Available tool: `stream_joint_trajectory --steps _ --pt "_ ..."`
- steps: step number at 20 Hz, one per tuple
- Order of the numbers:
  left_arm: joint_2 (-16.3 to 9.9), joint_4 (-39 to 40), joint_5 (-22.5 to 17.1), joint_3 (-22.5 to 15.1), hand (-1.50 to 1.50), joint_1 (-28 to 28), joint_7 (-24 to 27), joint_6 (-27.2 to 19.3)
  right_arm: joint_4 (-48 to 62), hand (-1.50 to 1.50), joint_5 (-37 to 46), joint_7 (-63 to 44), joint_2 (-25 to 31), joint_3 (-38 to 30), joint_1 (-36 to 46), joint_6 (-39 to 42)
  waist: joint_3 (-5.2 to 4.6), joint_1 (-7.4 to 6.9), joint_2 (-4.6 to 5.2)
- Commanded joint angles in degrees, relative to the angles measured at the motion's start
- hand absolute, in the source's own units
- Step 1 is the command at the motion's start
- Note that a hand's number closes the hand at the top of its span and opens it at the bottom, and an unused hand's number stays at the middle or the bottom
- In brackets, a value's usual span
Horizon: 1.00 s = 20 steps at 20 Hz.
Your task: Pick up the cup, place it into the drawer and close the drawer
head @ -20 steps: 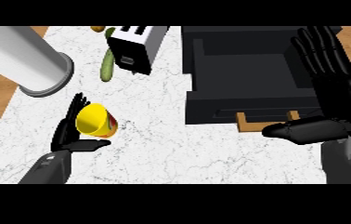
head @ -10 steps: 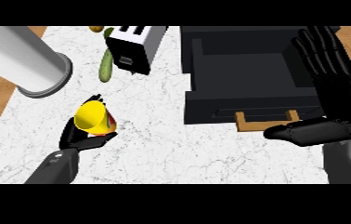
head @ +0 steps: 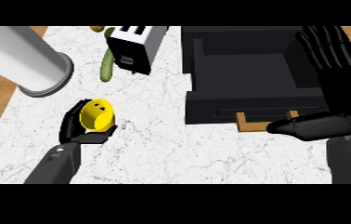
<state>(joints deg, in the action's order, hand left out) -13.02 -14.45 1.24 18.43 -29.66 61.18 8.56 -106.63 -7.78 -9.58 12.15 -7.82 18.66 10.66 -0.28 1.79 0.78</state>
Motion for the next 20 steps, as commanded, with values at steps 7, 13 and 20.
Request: stream_joint_trajectory --steps 7,13,20 --pt "5.29 -3.73 -5.02 5.13 1.5 -1.73 9.08 -1.94 -0.67 -1.5 1.31 3.55 -1.52 0.55 -3.77 -0.11 0.16 -0.84 -0.5" --pt "7.26 -7.74 -2.81 0.58 1.5 -6.86 3.33 1.01 0.97 -1.5 0.47 4.69 0.29 -1.03 -4.52 1.91 0.27 -1.3 -0.7" --pt "10.35 -21.16 -3.4 -3.8 1.5 -12.93 -10.24 -0.93 0.16 -1.5 0.43 4.1 0.54 -2.6 -5.93 1.02 0.37 -2.4 -1.31"
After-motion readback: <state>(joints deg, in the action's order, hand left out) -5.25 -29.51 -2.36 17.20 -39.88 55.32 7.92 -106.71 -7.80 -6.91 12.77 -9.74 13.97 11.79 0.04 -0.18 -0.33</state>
